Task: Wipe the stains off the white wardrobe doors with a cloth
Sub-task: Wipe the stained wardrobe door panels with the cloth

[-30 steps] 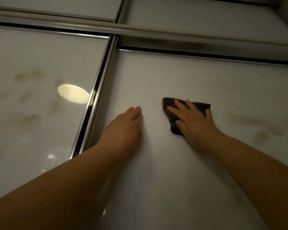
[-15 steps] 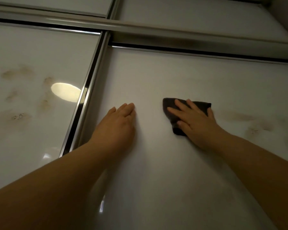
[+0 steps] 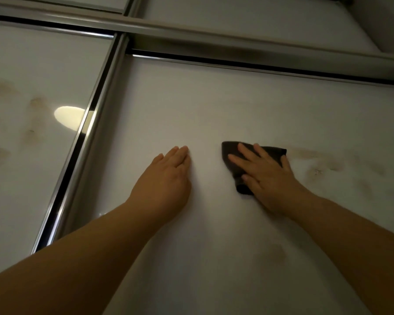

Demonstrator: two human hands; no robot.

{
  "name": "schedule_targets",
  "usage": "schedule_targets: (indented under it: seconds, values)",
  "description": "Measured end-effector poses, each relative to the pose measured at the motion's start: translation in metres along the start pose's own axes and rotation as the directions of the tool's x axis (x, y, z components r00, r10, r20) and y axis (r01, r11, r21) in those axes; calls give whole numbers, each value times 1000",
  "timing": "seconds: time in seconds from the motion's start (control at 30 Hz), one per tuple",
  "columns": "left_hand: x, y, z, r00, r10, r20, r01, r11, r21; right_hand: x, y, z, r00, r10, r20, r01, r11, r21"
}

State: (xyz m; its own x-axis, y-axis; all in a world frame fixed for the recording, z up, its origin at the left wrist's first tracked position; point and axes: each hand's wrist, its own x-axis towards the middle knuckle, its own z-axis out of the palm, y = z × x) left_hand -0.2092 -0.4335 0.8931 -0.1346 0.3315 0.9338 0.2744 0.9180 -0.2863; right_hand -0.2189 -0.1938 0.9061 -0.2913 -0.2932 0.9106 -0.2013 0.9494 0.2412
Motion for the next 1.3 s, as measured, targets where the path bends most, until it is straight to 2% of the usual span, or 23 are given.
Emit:
schedule_targets:
  seconds: [0.1, 0.17, 0.3, 0.37, 0.43, 0.57, 0.67, 0.8, 0.93, 1.03, 1.17, 1.3]
  values:
    - [-1, -2, 3, 1000, 10, -14, -10, 1000, 17, 30, 16, -14, 991, 134, 12, -134, 991, 8]
    - [-1, -1, 3, 1000, 11, -26, -10, 1000, 29, 48, 4, -20, 986, 161, 32, -163, 986, 39]
    - [-2, -1, 4, 1000, 9, -29, -8, 999, 49, 36, -24, -12, 1000, 30, 11, -30, 997, 76]
    - [-2, -1, 4, 999, 5, -34, -2, 997, 71, 12, -21, -4, 998, -57, 2, 56, 996, 69]
    - [-2, -1, 6, 999, 6, -46, -1, 995, 101, -4, -5, -1, 996, -85, 12, 84, 995, 49]
    - [1, -4, 7, 998, 27, -51, -20, 990, 140, 20, 25, -14, 999, 44, -1, -44, 997, 59]
    - [2, 0, 4, 998, 18, -68, -8, 990, 142, 56, 13, -24, 992, 125, 18, -126, 988, 92]
    - [4, 12, 6, 998, -1, -64, 8, 995, 98, 51, -15, -15, 999, 35, -11, -33, 995, 92]
    - [4, 23, 13, 999, -1, -43, 5, 996, 93, 20, 3, -9, 997, -82, 0, 82, 992, 95]
    - [1, 28, 14, 999, 19, -51, -15, 997, 79, 19, 16, -13, 999, -47, 22, 44, 994, 102]
    - [-1, 30, 19, 999, 32, -42, -29, 997, 77, 19, -3, -11, 1000, 5, 10, -6, 992, 123]
    - [-7, 28, 20, 997, 40, -70, -34, 996, 80, -20, -6, 3, 988, -152, 38, 148, 985, 94]
